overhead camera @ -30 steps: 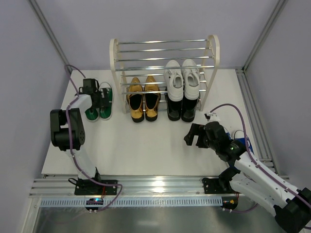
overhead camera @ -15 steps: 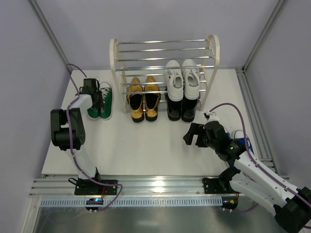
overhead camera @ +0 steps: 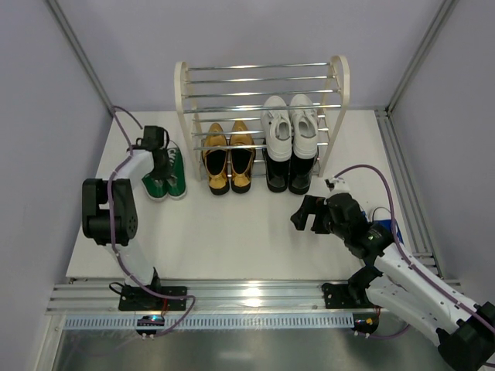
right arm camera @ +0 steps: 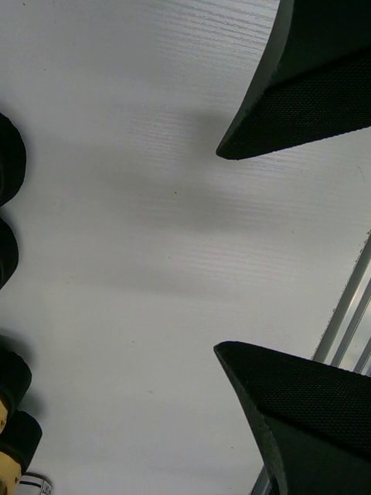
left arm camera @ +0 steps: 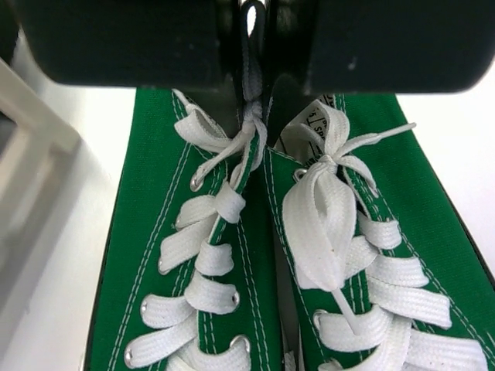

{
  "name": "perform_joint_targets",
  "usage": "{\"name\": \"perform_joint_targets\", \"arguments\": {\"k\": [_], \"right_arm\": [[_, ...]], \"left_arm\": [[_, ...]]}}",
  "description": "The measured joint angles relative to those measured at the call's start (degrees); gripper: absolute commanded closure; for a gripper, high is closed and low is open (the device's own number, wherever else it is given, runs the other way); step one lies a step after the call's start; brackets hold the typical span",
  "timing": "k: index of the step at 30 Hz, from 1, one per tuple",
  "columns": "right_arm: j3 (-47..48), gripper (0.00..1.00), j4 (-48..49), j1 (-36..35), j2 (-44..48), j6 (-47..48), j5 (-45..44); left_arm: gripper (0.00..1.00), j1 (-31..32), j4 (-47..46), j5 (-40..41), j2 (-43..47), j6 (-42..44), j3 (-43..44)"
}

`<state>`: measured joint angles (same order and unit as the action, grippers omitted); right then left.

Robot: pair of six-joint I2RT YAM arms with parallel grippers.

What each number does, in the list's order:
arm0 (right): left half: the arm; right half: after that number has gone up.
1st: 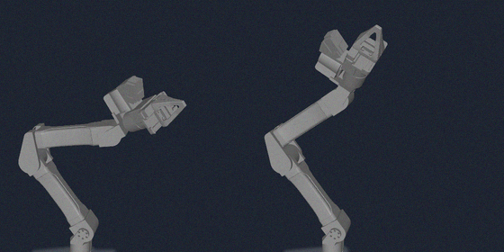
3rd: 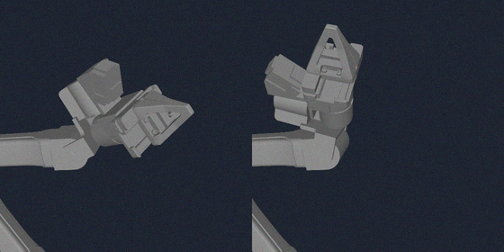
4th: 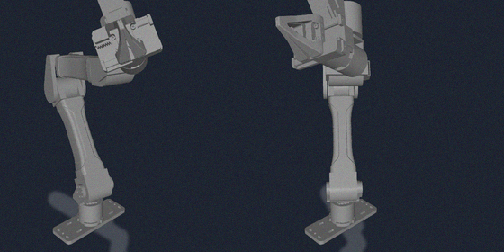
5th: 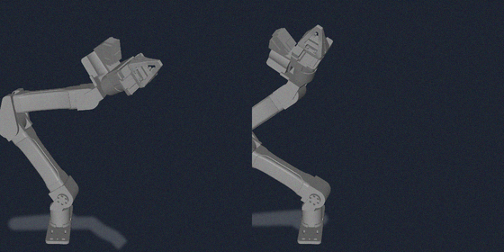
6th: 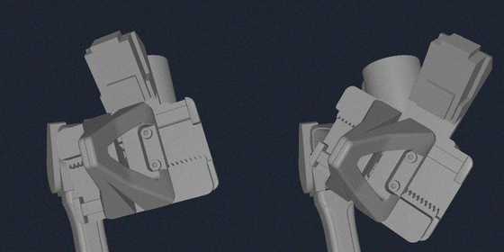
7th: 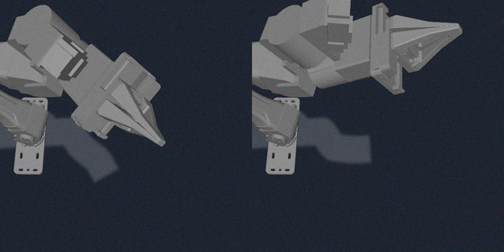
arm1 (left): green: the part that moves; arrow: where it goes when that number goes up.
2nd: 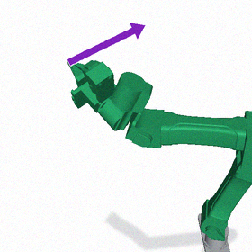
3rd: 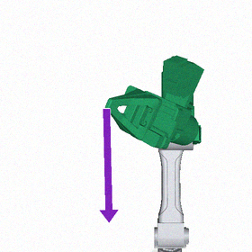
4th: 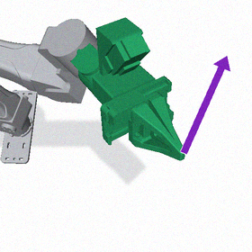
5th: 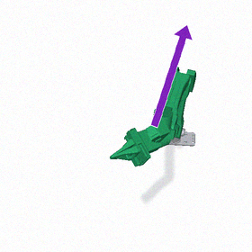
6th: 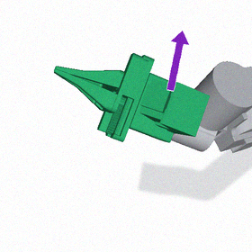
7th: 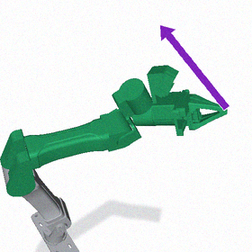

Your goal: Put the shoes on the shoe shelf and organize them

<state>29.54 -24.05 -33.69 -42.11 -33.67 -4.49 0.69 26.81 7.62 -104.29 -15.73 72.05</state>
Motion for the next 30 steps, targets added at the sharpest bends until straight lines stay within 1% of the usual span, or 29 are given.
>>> {"name": "perform_joint_targets", "arguments": {"k": [3,6,8,10,12,13,14,15,16,17,20,24,27,29,30], "right_arm": [[0.0,0.00,0.1,0.0,0.0,0.1,0.3],[0.0,0.00,0.1,0.0,0.0,0.2,0.6],[0.0,0.00,0.1,0.0,0.0,0.2,0.7],[-0.2,0.00,0.2,0.0,0.1,0.2,0.8],[-0.5,0.00,0.3,0.0,0.1,0.2,0.8],[-0.6,0.00,0.3,0.0,0.0,0.2,0.9],[-0.7,0.00,0.3,0.0,-0.1,0.2,0.9],[-0.7,0.00,0.5,0.0,-0.4,0.2,0.9],[-0.7,0.00,0.6,0.0,-0.9,0.2,0.9],[-0.7,0.00,0.7,0.0,-1.3,0.2,1.0],[-0.7,0.00,1.0,-0.2,-2.5,0.2,1.2],[-0.7,0.00,1.3,-0.3,-3.1,0.2,1.3],[-0.7,0.00,1.4,-0.3,-3.3,0.2,1.2],[-0.7,0.00,1.4,-0.3,-3.3,0.2,1.2],[-0.7,0.00,1.4,-0.3,-3.3,0.2,1.2]], "left_arm": [[1.00,2.8,5.0,1.2,2.9,-4.5,-1.2],[1.00,5.9,7.3,1.7,9.5,-9.6,-7.5],[1.00,7.7,8.3,1.8,15.1,-12.7,-13.9],[1.00,8.6,9.1,1.9,19.7,-15.6,-19.0],[1.00,9.2,10.0,2.6,23.6,-18.4,-22.7],[0.98,9.5,10.5,3.0,25.2,-19.5,-23.8],[0.81,9.8,10.8,3.3,26.6,-20.3,-24.6],[0.69,10.1,11.3,3.6,28.0,-21.3,-25.3],[0.59,10.3,12.0,4.0,29.0,-21.9,-25.7],[0.46,10.5,12.7,4.3,29.6,-22.8,-25.8],[0.37,10.7,13.4,4.6,29.9,-24.3,-25.8],[0.37,10.7,13.4,4.4,27.4,-24.6,-25.8],[0.41,10.7,13.0,3.7,24.8,-24.6,-25.8],[0.51,10.7,12.3,3.3,23.7,-24.6,-26.0],[0.59,10.7,11.7,3.1,23.3,-24.7,-26.3]]}}
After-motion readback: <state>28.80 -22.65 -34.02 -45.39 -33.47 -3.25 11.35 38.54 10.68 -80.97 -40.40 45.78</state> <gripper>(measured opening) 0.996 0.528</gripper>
